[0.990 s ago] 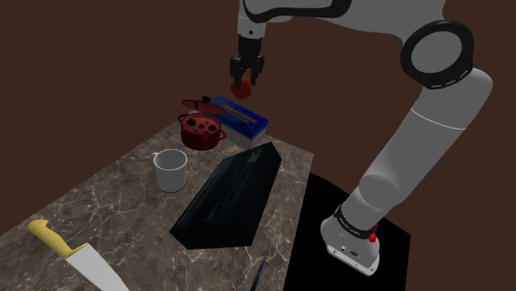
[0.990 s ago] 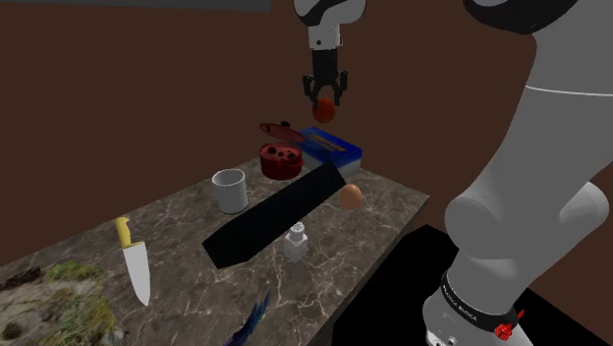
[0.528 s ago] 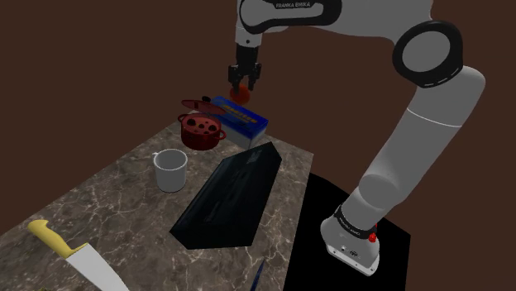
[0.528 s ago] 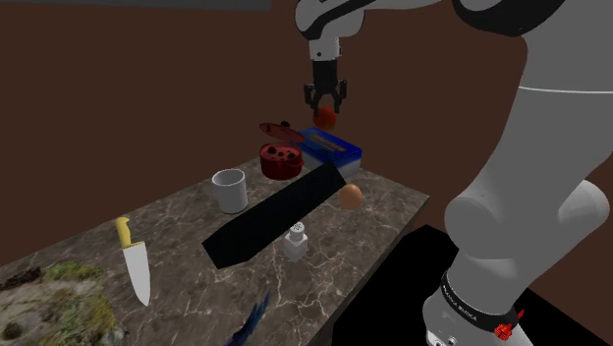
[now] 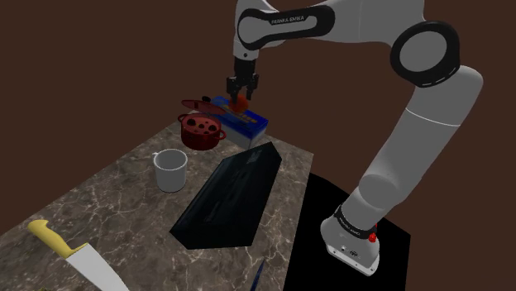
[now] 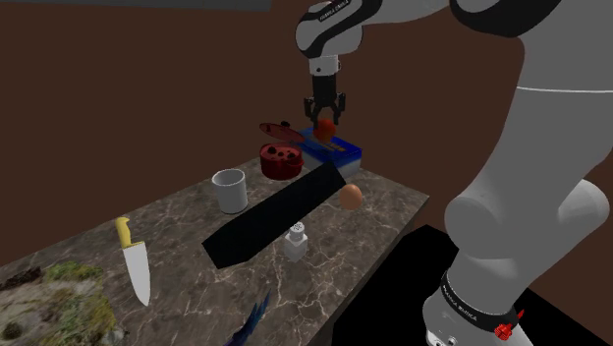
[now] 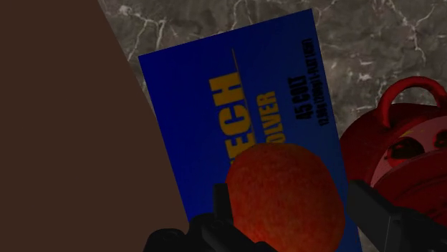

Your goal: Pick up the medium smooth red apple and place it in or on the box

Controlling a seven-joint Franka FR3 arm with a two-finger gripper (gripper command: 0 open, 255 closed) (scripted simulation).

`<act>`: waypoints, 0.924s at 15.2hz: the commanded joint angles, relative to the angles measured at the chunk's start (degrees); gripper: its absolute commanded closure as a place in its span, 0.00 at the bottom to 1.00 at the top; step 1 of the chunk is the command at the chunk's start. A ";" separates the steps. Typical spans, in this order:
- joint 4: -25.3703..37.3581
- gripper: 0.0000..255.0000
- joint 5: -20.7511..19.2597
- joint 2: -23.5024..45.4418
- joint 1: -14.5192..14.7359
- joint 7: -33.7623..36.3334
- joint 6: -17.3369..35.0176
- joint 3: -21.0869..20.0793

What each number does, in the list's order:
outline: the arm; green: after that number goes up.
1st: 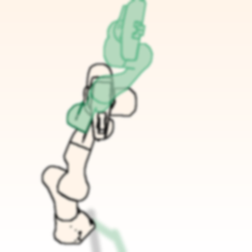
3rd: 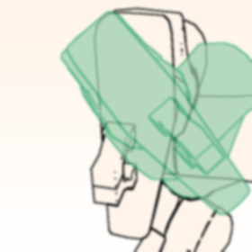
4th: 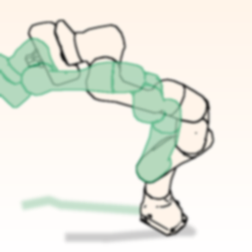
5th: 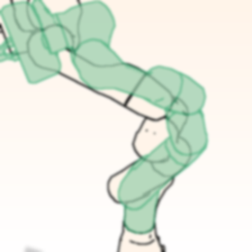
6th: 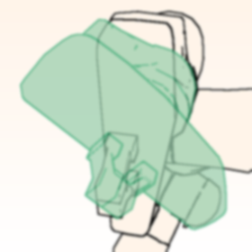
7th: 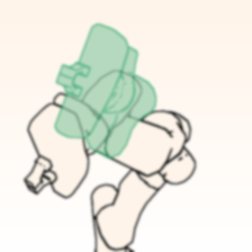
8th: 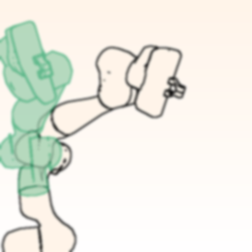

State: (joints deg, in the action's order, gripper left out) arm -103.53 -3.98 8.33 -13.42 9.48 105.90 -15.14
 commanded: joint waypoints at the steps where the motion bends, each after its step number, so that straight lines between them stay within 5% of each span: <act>1: -1.21 1.00 -0.12 0.32 -0.06 0.01 1.54 0.07; 9: -1.38 1.00 -0.14 0.38 -0.05 0.03 1.77 0.07; 10: -1.37 0.00 -0.14 0.39 -0.08 -0.01 1.78 0.09; 14: -1.41 0.00 -0.14 0.36 -0.09 -0.03 1.79 0.10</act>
State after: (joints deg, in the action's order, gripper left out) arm -104.94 -4.12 8.69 -13.51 9.44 107.69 -15.04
